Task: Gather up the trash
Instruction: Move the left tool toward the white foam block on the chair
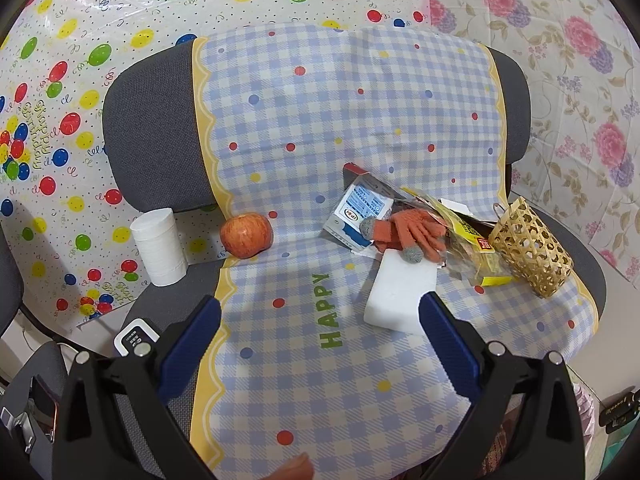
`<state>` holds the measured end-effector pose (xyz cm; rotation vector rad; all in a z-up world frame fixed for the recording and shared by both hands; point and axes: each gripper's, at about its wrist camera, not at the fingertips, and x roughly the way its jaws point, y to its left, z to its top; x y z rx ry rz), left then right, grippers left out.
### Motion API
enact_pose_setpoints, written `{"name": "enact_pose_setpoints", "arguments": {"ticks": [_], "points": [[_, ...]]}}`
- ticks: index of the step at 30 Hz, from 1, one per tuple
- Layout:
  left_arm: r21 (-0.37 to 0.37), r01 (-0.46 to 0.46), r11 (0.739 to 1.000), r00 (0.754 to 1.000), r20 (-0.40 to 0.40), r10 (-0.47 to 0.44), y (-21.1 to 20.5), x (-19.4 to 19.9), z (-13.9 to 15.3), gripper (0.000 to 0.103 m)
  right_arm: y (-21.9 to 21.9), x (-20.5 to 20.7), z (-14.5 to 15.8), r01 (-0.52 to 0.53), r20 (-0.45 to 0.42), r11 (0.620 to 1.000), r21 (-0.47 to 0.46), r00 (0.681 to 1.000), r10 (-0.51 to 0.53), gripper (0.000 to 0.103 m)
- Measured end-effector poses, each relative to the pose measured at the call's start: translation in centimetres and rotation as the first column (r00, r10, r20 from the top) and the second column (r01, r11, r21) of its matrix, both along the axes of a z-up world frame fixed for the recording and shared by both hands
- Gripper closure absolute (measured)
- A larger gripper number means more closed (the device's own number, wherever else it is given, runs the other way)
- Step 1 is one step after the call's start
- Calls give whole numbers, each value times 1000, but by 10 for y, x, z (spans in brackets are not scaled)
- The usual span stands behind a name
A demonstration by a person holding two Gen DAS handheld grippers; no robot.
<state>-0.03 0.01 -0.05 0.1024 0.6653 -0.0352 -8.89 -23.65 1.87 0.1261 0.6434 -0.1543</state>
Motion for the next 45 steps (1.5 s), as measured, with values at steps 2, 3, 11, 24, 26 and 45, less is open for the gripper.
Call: {"name": "enact_pose_setpoints", "arguments": {"ticks": [2,3,11,24,26,45], "points": [[0,1,1000,1000,1,-1,0,0,0,7,-1,1,3,1,-2,1000,4,1000,-1,6],[0,0,1000,1000,0,0,0,0,0,7,-2,1,3,1,-2,1000,4,1000,-1,6],[-1,1,1000,1000,1,-1,0,-1,-2,7,-2,1,4,1,-2,1000,2,1000,-1,6],[0,0,1000,1000,1,0,1,-1,-4,7,-1,1,3,-7,11,1000,-14,1000,7,6],[1,1,1000,1000,-1,-1,1,-1,-4,7,-1,1,5,-7,11,1000,-16,1000,7,6],[-23,57,998,998,-12,-57,-9,21,-40,7,-21,25,-27,20,11,1000,-8,1000,-20,6]]}}
